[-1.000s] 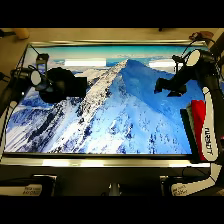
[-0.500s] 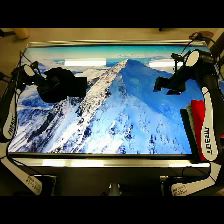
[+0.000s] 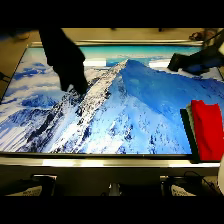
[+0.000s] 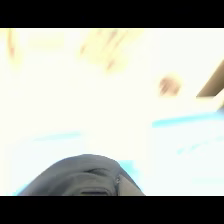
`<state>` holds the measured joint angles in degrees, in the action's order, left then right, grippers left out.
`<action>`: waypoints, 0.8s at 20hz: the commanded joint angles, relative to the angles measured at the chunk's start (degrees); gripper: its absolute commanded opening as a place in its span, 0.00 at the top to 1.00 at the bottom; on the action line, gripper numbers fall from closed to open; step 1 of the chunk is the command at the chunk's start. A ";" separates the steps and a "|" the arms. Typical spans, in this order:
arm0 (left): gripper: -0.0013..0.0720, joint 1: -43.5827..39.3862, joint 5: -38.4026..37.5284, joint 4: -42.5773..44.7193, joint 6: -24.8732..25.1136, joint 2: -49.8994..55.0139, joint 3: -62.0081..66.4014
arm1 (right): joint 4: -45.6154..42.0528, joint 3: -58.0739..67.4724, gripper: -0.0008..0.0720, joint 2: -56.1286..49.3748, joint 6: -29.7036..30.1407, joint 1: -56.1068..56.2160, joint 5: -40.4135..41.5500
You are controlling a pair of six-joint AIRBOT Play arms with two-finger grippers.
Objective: Fold the shirts.
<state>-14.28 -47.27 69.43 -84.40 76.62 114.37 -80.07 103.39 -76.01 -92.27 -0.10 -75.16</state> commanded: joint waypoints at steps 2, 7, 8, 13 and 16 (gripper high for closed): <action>0.94 -9.86 0.09 10.93 -4.39 -8.92 -0.26 | -4.83 0.28 0.13 13.81 0.17 -0.04 1.44; 0.94 -10.23 -15.17 12.52 -9.99 -6.84 -20.70 | -4.26 -4.74 0.12 13.14 0.20 -0.02 -17.11; 0.94 -10.43 -14.95 12.48 -10.23 -6.84 -27.74 | -2.93 -9.70 0.12 12.11 0.24 -0.02 -17.99; 0.94 -11.52 -7.21 7.65 -12.52 -6.93 -58.36 | 7.74 -42.23 0.04 8.26 2.12 -0.02 -7.50; 0.94 -11.50 -6.47 7.32 -11.34 -7.43 -60.41 | 16.98 -54.01 0.04 3.96 6.69 0.02 -1.05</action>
<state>-25.61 -55.09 78.17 -96.05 69.52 60.16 -71.99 61.56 -68.84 -89.03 -0.12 -82.17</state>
